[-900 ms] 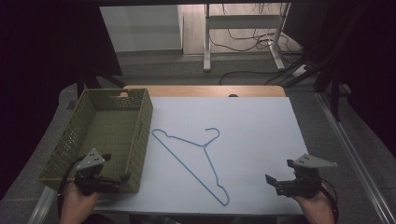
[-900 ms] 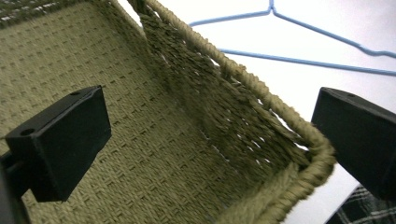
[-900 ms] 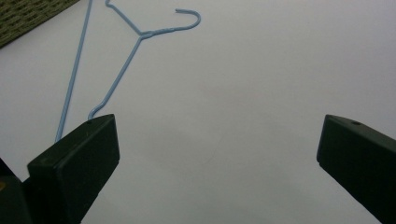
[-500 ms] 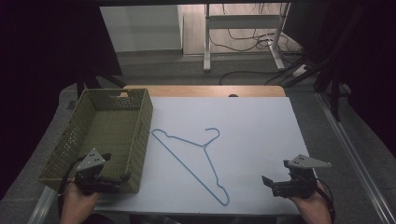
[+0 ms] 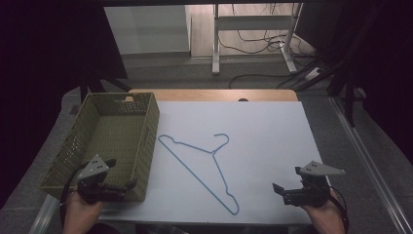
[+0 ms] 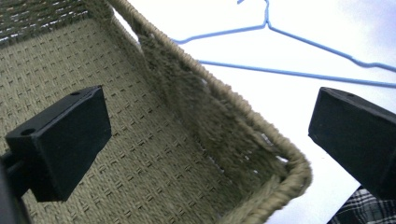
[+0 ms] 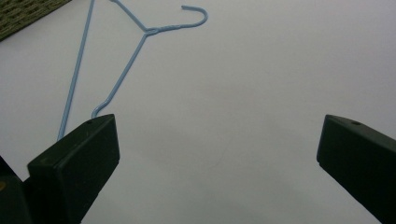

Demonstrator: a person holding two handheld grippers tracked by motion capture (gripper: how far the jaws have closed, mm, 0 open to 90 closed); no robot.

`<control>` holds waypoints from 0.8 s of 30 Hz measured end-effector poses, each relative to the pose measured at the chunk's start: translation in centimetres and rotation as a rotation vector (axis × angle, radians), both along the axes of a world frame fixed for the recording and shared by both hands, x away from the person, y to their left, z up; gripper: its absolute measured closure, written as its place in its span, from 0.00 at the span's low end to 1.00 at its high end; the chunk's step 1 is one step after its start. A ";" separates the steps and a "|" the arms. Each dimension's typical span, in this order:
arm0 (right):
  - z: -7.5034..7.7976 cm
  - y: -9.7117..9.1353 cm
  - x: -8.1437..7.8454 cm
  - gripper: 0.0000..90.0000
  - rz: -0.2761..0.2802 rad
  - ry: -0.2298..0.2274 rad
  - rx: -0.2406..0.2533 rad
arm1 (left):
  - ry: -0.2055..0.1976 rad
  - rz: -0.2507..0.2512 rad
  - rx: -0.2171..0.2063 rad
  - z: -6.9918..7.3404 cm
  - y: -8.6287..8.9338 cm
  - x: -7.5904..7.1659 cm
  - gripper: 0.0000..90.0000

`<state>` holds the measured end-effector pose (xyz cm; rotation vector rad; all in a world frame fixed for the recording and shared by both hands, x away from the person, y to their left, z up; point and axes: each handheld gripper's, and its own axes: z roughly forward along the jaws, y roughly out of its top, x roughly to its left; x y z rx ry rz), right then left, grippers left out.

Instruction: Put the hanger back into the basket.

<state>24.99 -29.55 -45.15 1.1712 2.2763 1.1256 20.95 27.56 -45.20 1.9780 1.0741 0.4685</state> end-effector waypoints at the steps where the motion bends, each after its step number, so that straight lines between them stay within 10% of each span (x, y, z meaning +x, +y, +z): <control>1: 0.1 0.0 0.0 0.00 0.002 -0.009 0.000 | -0.002 -0.003 -0.004 0.1 -0.1 0.0 0.00; 24: 2.0 1.2 1.2 0.00 0.026 -0.036 0.007 | -0.035 -0.093 -0.033 2.5 -3.4 0.5 0.00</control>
